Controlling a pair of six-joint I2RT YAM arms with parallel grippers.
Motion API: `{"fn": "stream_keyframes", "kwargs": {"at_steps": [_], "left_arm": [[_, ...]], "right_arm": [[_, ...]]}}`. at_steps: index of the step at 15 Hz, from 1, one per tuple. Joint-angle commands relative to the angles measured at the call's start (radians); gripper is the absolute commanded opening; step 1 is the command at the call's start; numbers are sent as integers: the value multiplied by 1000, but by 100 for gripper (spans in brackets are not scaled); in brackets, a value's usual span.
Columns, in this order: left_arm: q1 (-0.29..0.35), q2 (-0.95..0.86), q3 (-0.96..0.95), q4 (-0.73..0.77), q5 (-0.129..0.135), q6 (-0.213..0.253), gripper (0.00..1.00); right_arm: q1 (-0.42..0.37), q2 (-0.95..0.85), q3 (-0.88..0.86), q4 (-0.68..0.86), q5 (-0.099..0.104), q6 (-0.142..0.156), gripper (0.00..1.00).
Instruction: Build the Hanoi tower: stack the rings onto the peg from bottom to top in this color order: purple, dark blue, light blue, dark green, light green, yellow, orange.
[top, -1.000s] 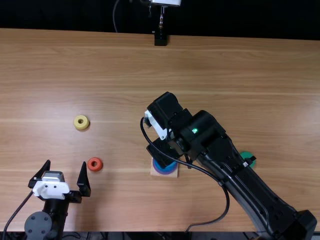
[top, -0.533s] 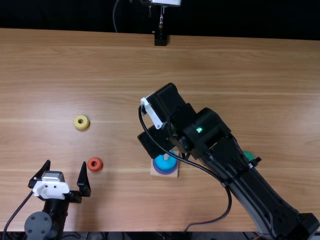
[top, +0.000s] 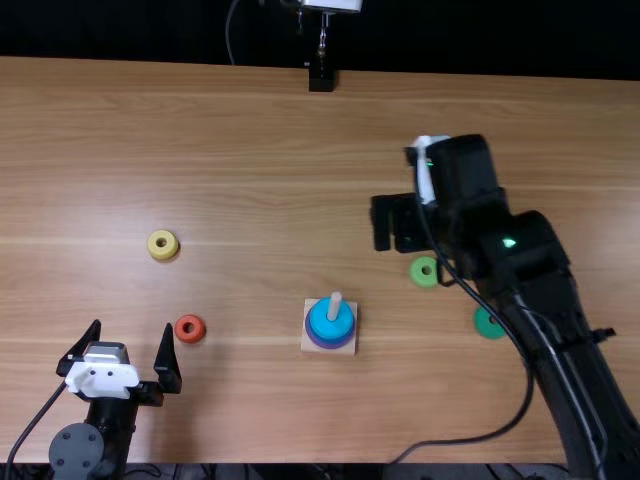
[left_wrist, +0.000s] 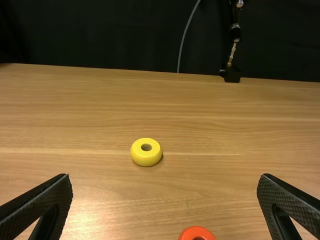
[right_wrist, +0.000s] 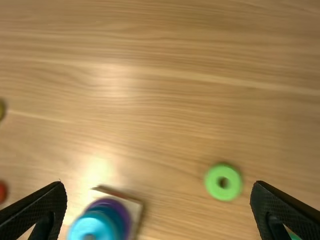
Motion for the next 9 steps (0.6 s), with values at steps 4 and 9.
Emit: {"fn": "stream_keyframes", "kwargs": {"at_steps": [4, 9], "left_arm": [[11, -12, -47, -22, 12, 4, 100], [11, -12, -47, -22, 11, 4, 100]], "right_arm": [[-210, -124, -302, 100, -10, -212, 100], [-357, -164, -548, 310, -28, -217, 100]]}}
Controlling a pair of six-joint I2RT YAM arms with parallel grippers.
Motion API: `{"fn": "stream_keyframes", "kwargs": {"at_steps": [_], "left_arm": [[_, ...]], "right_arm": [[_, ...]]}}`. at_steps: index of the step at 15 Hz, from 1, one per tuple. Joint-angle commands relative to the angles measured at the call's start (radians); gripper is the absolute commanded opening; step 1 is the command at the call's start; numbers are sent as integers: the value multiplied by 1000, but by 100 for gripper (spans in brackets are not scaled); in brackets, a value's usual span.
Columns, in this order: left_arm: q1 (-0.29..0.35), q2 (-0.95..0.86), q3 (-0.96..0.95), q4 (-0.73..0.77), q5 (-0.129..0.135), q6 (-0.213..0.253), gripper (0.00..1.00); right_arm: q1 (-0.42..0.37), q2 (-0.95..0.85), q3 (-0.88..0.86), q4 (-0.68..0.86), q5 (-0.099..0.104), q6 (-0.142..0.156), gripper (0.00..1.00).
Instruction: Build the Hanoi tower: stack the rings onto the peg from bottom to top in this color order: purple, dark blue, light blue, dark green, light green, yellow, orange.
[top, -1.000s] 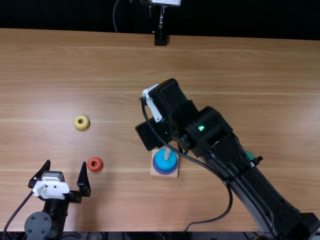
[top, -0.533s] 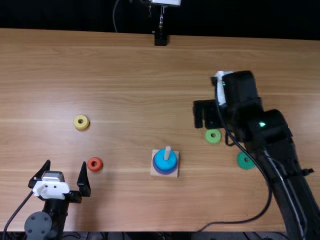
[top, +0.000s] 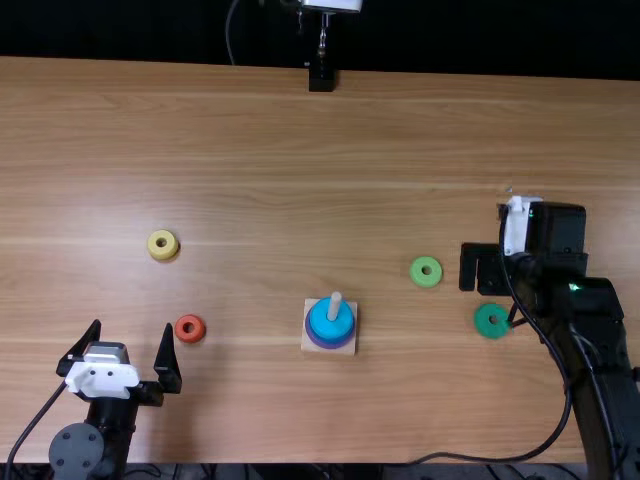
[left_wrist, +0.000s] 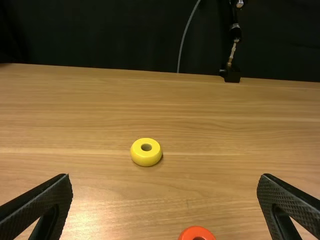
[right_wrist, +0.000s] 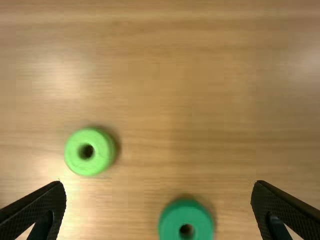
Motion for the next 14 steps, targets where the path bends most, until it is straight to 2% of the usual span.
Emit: {"fn": "stream_keyframes", "kwargs": {"at_steps": [1, 5, 7, 11, 12, 14], "left_arm": [[11, -12, -47, -21, 12, 4, 100], [11, -12, -47, -21, 12, 4, 100], [11, -12, -47, -21, 12, 4, 100], [11, -12, -47, -21, 12, 4, 100], [11, -12, -47, -21, 12, 4, 100], [11, -12, -47, -21, 12, 4, 100]], "right_arm": [[-13, -22, -53, 3, -18, -12, 100], [-47, -17, -158, 31, -11, -47, 100], [-105, -14, -158, 31, -11, -47, 100], [-114, 21, -146, 31, -9, -49, 100], [-114, 34, -149, 31, -9, -62, 100], [-114, 35, -145, 31, -7, -115, 100]]}}
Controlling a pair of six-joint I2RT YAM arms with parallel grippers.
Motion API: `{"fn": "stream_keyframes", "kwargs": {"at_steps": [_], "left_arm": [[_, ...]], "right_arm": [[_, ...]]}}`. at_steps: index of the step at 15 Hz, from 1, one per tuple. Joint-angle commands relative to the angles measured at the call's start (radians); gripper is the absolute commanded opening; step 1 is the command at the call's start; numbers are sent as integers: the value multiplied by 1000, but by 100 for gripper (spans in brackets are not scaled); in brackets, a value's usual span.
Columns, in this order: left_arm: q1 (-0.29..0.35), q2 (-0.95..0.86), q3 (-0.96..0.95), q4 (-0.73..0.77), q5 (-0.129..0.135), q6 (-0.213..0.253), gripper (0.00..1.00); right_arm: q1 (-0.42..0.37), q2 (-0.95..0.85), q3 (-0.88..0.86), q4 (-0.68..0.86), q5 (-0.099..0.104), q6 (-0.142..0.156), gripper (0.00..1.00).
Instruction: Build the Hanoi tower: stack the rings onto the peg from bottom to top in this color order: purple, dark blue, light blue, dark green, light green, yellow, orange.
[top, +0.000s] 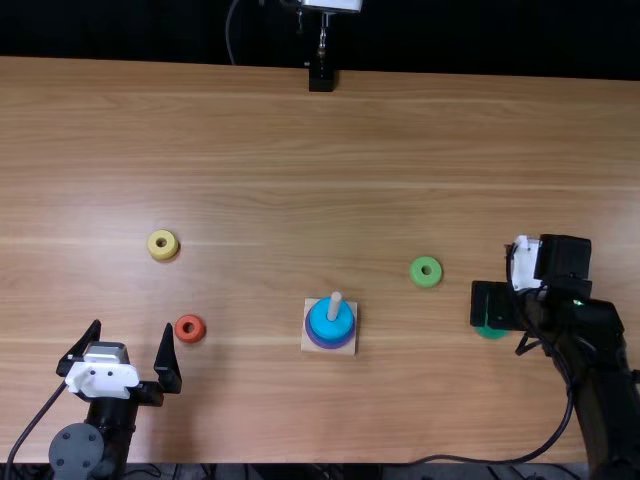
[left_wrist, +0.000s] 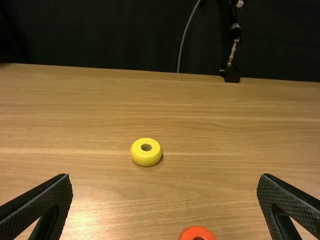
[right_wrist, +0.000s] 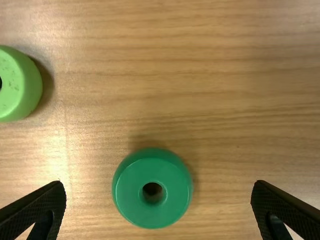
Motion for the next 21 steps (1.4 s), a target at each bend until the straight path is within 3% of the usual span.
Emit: {"fn": "stream_keyframes", "kwargs": {"at_steps": [1, 16, 21], "left_arm": [[11, -12, -47, -22, 12, 4, 100], [11, -12, -45, -21, 12, 4, 100], [11, -12, -47, -21, 12, 4, 100]], "right_arm": [[-2, 12, 16, 1, 2, -34, 100], [7, 198, 83, -24, 2, -28, 100], [7, 225, 126, -124, -1, -28, 100]]}}
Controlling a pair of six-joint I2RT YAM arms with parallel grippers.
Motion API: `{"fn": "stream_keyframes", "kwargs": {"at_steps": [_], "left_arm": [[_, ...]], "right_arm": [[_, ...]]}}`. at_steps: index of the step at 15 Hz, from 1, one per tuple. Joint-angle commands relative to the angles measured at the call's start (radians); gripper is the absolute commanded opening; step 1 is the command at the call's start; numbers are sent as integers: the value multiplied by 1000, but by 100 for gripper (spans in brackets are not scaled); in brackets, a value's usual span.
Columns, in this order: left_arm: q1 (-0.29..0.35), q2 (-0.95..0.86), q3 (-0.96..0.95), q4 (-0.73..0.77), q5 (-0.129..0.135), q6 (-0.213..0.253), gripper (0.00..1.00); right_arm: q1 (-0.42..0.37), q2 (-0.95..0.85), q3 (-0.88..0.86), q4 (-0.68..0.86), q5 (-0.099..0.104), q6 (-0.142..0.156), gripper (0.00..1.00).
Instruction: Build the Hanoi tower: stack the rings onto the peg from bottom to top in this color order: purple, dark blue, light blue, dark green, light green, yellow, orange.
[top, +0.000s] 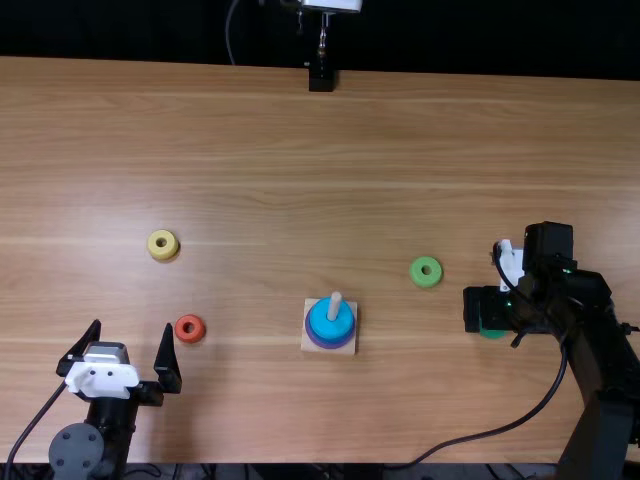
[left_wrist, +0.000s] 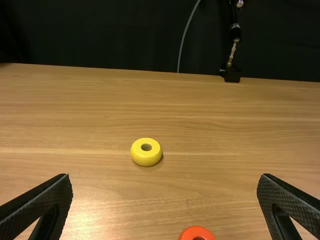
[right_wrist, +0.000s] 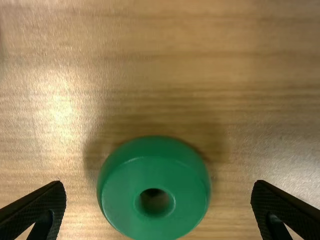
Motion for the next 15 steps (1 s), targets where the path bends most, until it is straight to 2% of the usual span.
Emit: {"fn": "stream_keyframes", "kwargs": {"at_steps": [1, 11, 12, 13, 15], "left_arm": [[11, -12, -47, -21, 12, 4, 100], [11, -12, -47, -21, 12, 4, 100], [11, -12, -47, -21, 12, 4, 100], [11, -12, -47, -21, 12, 4, 100], [11, -12, -47, -21, 12, 4, 100]], "right_arm": [[7, 18, 28, -2, 0, 0, 100], [13, 67, 28, -2, 2, 0, 100], [11, 67, 27, -2, 0, -1, 93], [11, 67, 28, -2, 2, -7, 67], [13, 67, 28, -2, 2, -11, 21]]}}
